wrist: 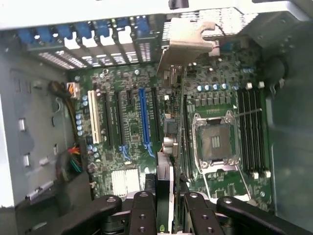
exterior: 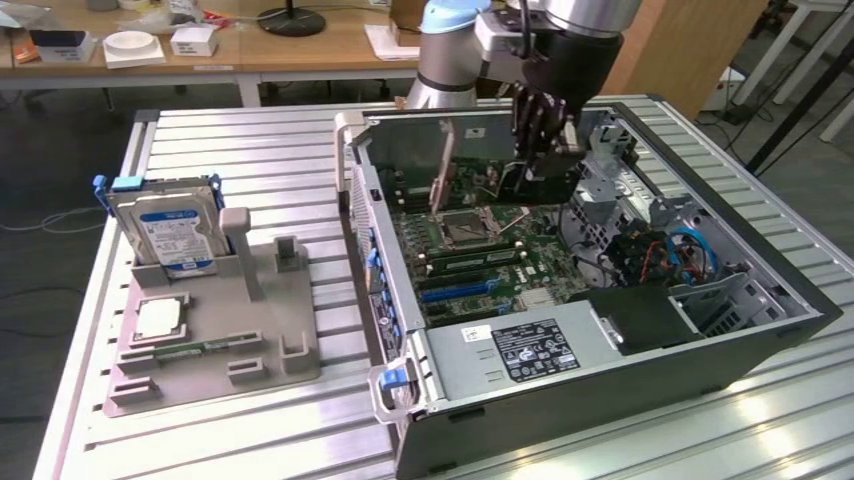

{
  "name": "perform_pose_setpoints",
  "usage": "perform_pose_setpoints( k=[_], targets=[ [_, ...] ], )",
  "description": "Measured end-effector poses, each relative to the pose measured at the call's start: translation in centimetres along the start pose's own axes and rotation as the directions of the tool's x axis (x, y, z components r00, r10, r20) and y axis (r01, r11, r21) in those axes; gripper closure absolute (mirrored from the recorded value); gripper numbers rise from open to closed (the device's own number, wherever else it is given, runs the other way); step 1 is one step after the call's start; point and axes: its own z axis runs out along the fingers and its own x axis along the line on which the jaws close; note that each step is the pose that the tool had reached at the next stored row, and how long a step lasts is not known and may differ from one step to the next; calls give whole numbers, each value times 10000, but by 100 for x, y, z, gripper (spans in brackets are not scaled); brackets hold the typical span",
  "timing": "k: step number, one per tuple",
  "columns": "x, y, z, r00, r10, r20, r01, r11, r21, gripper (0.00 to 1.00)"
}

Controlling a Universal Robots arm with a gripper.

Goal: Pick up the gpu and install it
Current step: 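Insert the gpu into the slot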

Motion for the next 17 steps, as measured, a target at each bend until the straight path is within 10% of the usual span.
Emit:
perform_pose_setpoints(
  k=[12,17],
  targets=[
    [-2,-20,8,9912,-1321,-31,1321,9912,-2,73],
    [3,-14,28,9914,-1300,118,1299,9914,158,73]
  ],
)
